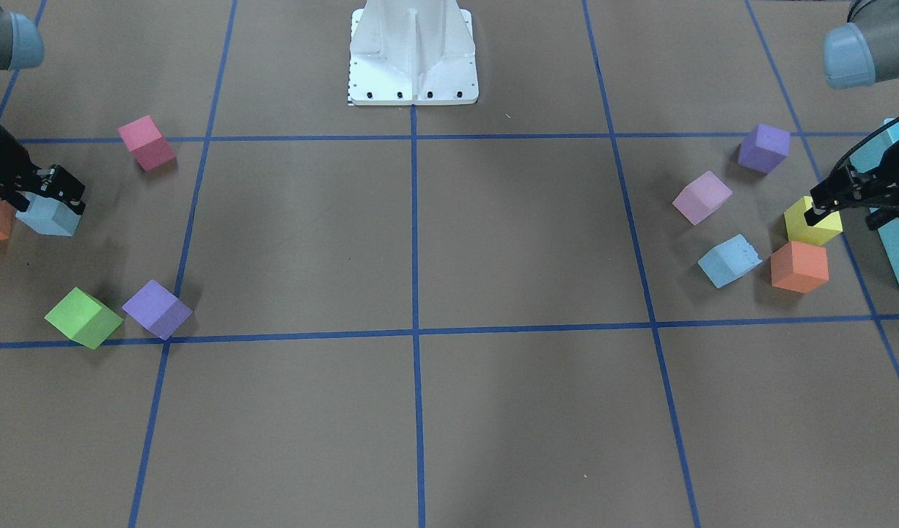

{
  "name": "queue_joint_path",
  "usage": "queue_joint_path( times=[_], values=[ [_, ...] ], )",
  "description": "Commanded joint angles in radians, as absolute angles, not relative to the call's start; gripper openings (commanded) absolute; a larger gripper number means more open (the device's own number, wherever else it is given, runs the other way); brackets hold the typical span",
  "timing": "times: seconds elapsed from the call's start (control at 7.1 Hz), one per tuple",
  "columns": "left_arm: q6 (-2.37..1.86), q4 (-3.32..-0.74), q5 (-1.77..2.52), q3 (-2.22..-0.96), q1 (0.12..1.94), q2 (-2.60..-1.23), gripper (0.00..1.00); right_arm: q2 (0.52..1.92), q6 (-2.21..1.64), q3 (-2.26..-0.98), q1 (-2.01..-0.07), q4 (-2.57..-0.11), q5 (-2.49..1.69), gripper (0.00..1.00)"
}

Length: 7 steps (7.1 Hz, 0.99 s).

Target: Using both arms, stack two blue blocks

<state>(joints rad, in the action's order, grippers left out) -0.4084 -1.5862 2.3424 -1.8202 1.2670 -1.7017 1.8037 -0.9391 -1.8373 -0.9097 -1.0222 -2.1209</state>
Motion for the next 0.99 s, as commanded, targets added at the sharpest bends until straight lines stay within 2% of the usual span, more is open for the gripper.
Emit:
queue_joint_path(
  times=[0.0,0.85],
  values=[
    [-0.410,-1.588,2.342,-1.819,1.267,-1.701,0.99,1.813,-0.893,-1.839,-0.923,-1.023,-2.150,0.99],
    [-0.408,-1.588,2.342,-1.816,1.264,-1.701,0.99,1.833,-0.861,-1.825,-0.919,-1.028,-2.120,0.99]
  ],
)
